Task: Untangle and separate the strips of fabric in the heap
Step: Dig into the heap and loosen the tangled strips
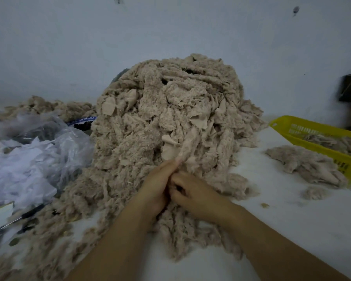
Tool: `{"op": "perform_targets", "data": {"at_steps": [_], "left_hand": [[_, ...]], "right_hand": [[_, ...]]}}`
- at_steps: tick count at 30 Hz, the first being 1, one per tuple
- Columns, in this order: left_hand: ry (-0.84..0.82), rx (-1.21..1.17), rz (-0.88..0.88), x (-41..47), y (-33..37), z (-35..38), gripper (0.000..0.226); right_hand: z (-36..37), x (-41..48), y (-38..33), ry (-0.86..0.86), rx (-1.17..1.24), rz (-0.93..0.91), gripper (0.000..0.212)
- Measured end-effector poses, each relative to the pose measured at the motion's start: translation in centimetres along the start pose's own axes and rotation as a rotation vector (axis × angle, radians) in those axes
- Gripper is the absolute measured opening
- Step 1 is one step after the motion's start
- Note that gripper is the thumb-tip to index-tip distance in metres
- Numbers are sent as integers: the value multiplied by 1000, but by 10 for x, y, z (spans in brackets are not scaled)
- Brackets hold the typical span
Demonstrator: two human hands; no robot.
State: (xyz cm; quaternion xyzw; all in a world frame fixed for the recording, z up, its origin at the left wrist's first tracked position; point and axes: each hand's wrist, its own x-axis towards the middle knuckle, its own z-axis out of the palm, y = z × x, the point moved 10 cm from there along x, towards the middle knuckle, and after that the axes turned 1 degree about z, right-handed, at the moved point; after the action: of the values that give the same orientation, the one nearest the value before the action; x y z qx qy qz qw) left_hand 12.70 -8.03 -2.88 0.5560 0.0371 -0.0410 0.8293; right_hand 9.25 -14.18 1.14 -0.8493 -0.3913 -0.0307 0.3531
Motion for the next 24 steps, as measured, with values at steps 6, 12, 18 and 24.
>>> {"op": "perform_targets", "data": {"at_steps": [6, 12, 18, 24], "left_hand": [[55, -84, -82, -1, -6, -8, 26], [139, 94, 182, -5, 21, -8, 44], [-318, 515, 123, -26, 1, 49, 26], [-452, 620, 40, -38, -11, 59, 28]], "right_hand": [[21, -3, -7, -138, -1, -19, 16], [-27, -11, 31, 298, 287, 265, 45], [-21, -15, 78, 325, 939, 481, 45], [-28, -26, 118, 579, 1070, 734, 32]]}}
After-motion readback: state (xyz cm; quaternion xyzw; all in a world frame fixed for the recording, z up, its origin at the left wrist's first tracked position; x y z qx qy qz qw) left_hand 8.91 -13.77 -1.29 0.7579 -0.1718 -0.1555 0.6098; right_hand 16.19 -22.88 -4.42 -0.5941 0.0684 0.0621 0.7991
